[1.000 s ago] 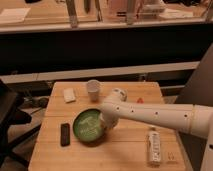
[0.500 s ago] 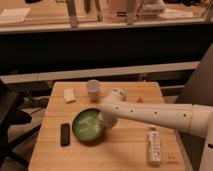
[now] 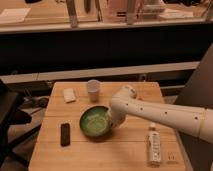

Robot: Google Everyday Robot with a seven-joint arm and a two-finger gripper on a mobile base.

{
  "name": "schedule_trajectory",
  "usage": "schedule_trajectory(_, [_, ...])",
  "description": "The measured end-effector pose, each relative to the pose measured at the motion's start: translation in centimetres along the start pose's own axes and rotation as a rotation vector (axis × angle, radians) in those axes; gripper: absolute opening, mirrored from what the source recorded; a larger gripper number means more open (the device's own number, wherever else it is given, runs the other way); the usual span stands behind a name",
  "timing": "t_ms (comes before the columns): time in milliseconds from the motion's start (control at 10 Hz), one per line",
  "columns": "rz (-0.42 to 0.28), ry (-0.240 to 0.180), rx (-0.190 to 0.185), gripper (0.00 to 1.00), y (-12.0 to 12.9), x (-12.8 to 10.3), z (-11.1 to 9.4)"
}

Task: Drag the ceramic bowl in a circle

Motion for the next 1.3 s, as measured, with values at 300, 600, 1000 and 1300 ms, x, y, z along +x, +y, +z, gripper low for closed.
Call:
schedule_trajectory(300, [0.065,0.008,-0.011,0.03,4.3,-0.5,-0.5])
schedule_trajectory(600, [0.089,0.017,-0.018,0.03,7.5,-3.9,-1.1])
schedule_trajectory(1000, [0.043,0.014,-0.025,0.03,4.8,-5.6,-0.9])
schedule_trajectory(1300, [0.022,0.023,-0.027,0.03,2.3,-3.0,-0.6])
